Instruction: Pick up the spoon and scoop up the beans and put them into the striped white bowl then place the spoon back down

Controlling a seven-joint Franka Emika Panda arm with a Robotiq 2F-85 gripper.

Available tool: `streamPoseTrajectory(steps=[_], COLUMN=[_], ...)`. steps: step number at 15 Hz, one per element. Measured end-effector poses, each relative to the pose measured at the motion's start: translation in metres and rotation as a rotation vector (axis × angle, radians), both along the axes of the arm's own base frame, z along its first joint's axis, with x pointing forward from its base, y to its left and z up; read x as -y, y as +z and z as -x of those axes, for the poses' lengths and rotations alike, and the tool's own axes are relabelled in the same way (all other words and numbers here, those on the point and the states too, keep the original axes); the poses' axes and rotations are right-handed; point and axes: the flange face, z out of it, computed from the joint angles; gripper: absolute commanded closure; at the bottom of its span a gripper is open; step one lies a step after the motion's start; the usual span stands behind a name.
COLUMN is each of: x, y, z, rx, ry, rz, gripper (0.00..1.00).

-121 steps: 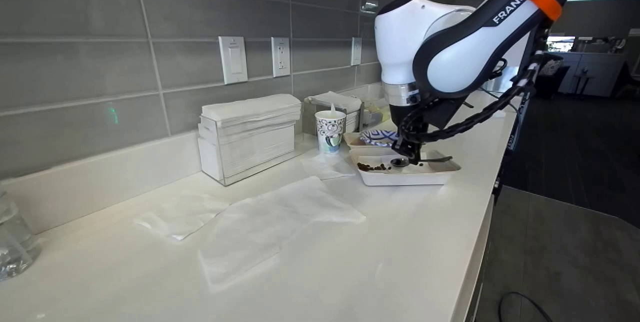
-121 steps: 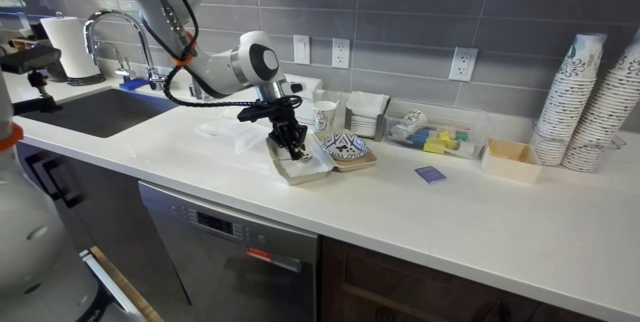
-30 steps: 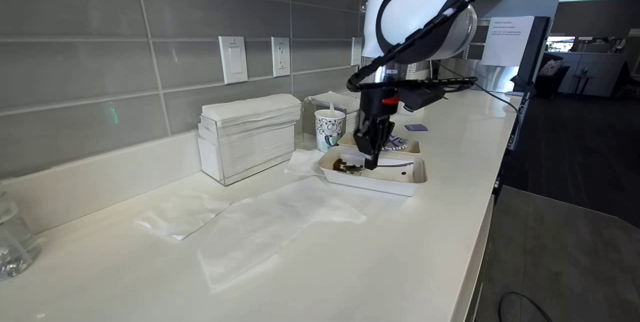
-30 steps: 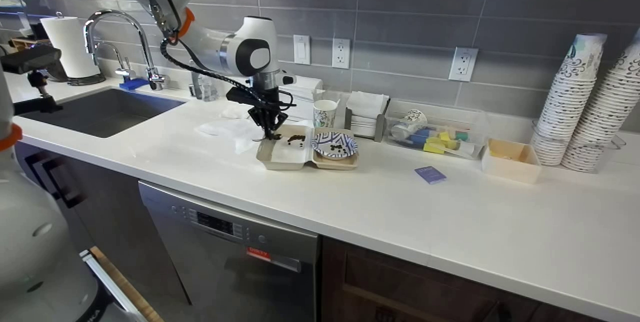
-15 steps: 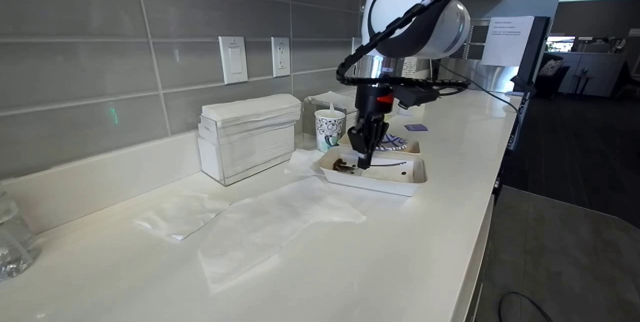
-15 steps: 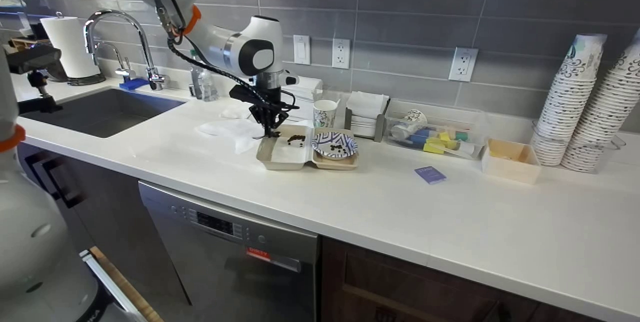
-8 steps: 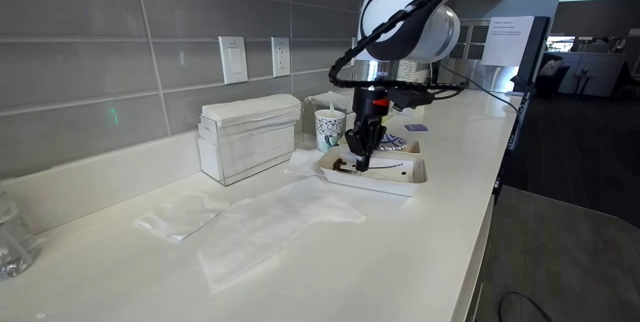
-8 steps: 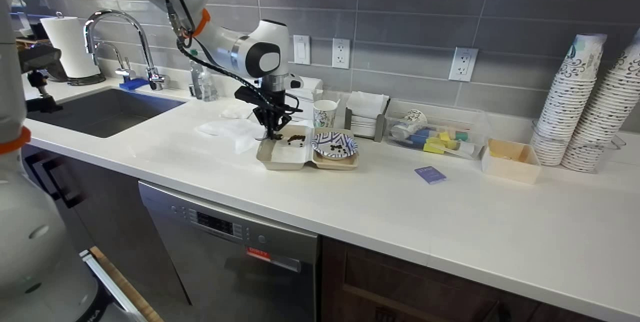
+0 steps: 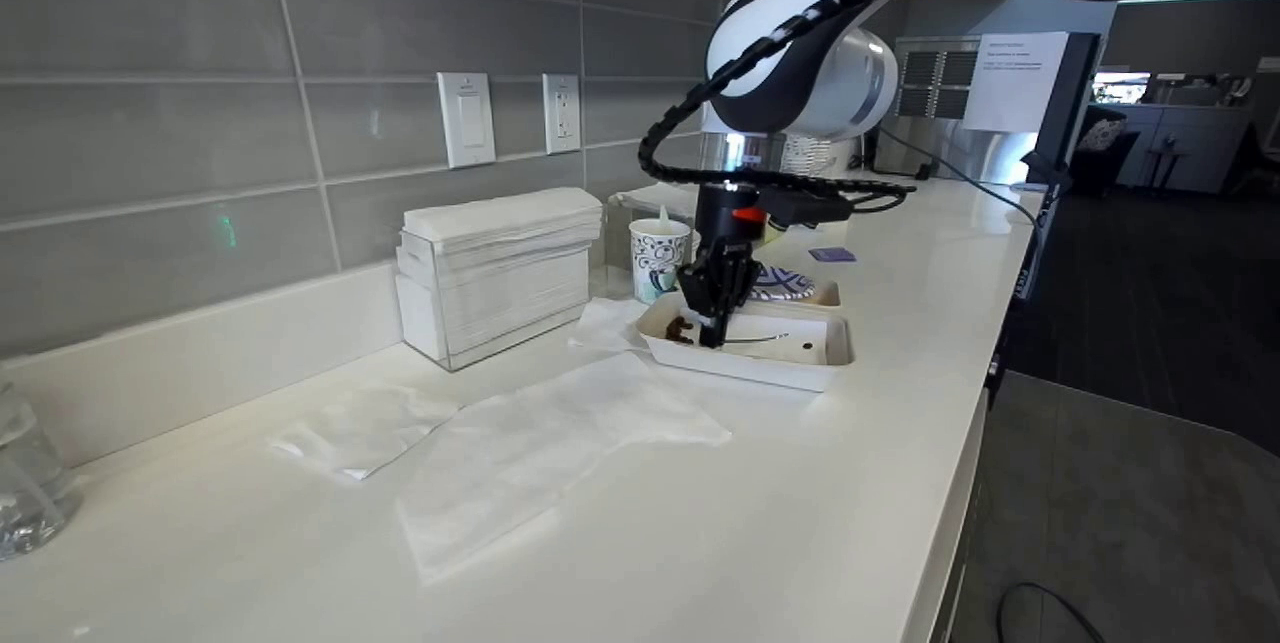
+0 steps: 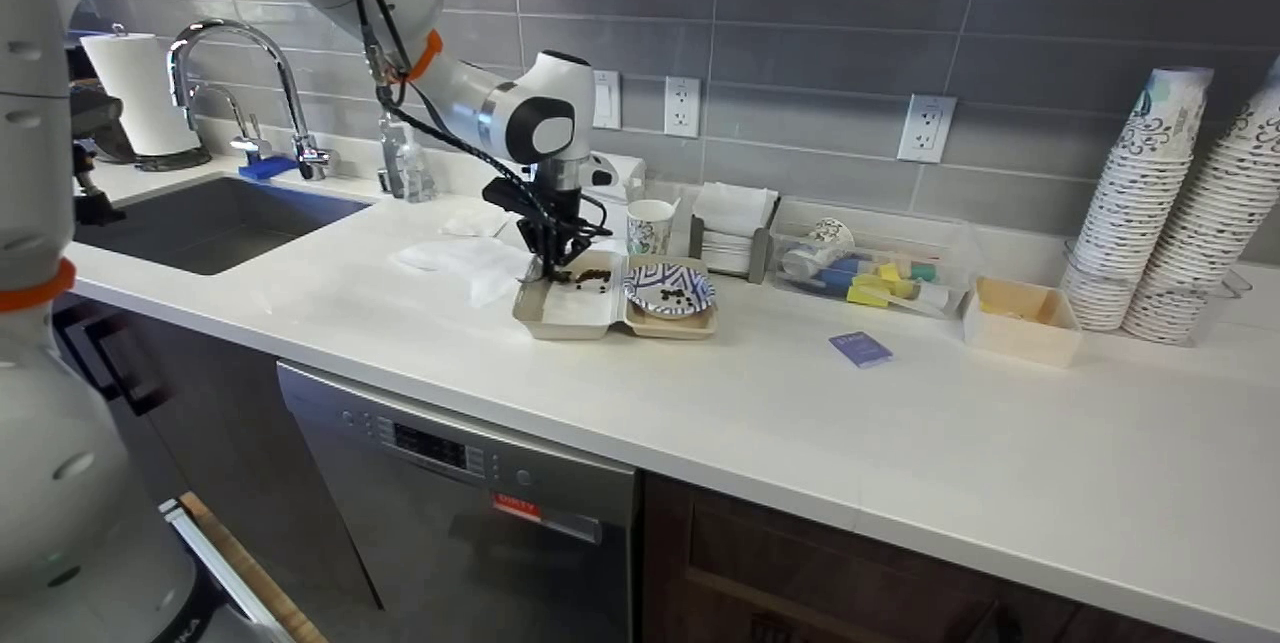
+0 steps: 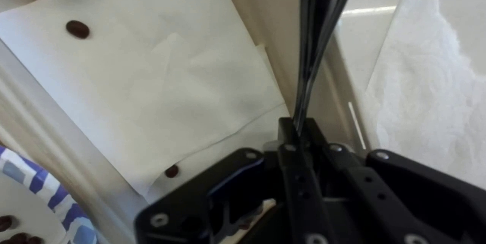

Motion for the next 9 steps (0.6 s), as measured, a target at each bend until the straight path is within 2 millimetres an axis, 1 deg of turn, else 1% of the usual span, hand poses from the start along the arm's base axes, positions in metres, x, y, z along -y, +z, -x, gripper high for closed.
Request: streamPoseTrajectory(steps=[5,9], x=[0.003,0.006], y=[-0.002,-0.001], z=[-0.009,-0.012], rx=[0.003,0.005], ry=[-0.019,-0.035], rz=[-0.019,-0.031], gripper=[0.98,0.98])
